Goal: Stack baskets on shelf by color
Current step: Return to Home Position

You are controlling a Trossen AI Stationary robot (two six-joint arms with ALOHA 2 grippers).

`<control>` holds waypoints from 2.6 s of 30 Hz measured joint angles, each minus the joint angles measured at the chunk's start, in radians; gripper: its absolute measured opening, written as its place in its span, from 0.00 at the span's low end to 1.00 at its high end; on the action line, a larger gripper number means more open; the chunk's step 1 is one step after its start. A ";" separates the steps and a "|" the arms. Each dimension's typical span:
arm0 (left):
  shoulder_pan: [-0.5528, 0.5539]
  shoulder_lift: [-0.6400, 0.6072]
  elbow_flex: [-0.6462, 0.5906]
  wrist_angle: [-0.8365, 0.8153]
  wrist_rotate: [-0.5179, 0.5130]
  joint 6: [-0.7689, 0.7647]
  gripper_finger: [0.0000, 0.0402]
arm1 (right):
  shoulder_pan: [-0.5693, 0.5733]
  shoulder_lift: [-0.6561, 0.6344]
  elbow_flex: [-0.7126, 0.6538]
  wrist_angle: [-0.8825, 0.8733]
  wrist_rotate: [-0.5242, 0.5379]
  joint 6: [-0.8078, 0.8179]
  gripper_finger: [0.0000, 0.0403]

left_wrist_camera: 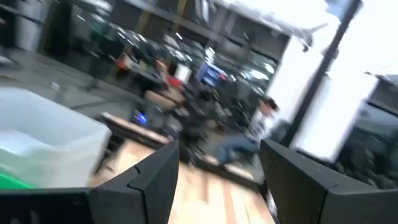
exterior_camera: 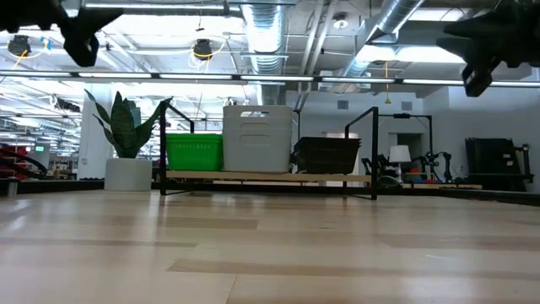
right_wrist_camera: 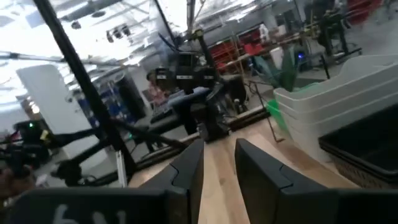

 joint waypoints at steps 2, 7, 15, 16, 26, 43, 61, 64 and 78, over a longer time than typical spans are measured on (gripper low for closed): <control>0.000 0.000 -0.031 -0.002 0.050 -0.021 0.53 | -0.024 -0.001 -0.009 -0.005 -0.039 -0.012 0.29; 0.000 0.000 -0.124 0.031 0.053 -0.060 0.53 | -0.102 -0.001 -0.014 -0.106 -0.059 -0.058 0.29; 0.000 0.002 -0.220 0.119 0.145 -0.014 0.53 | -0.187 0.000 -0.055 -0.120 -0.174 -0.145 0.29; 0.001 -0.001 -0.220 0.109 0.138 -0.001 0.53 | -0.195 0.001 -0.070 -0.081 -0.179 -0.145 0.29; 0.001 0.000 -0.221 0.111 0.074 0.009 0.53 | -0.291 0.009 -0.098 -0.011 -0.217 -0.226 0.29; 0.004 0.000 -0.223 0.082 -0.056 -0.036 0.53 | -0.311 0.008 -0.100 -0.042 -0.361 -0.216 0.29; 0.004 0.000 -0.224 0.077 -0.111 0.008 0.53 | -0.383 0.092 -0.101 -0.044 -0.387 -0.245 0.29; 0.004 0.001 -0.224 0.077 -0.124 0.031 0.53 | -0.392 0.101 -0.101 -0.044 -0.386 -0.217 0.29; 0.004 0.001 -0.224 0.077 -0.126 0.111 0.53 | -0.391 0.101 -0.102 -0.039 -0.386 -0.181 0.29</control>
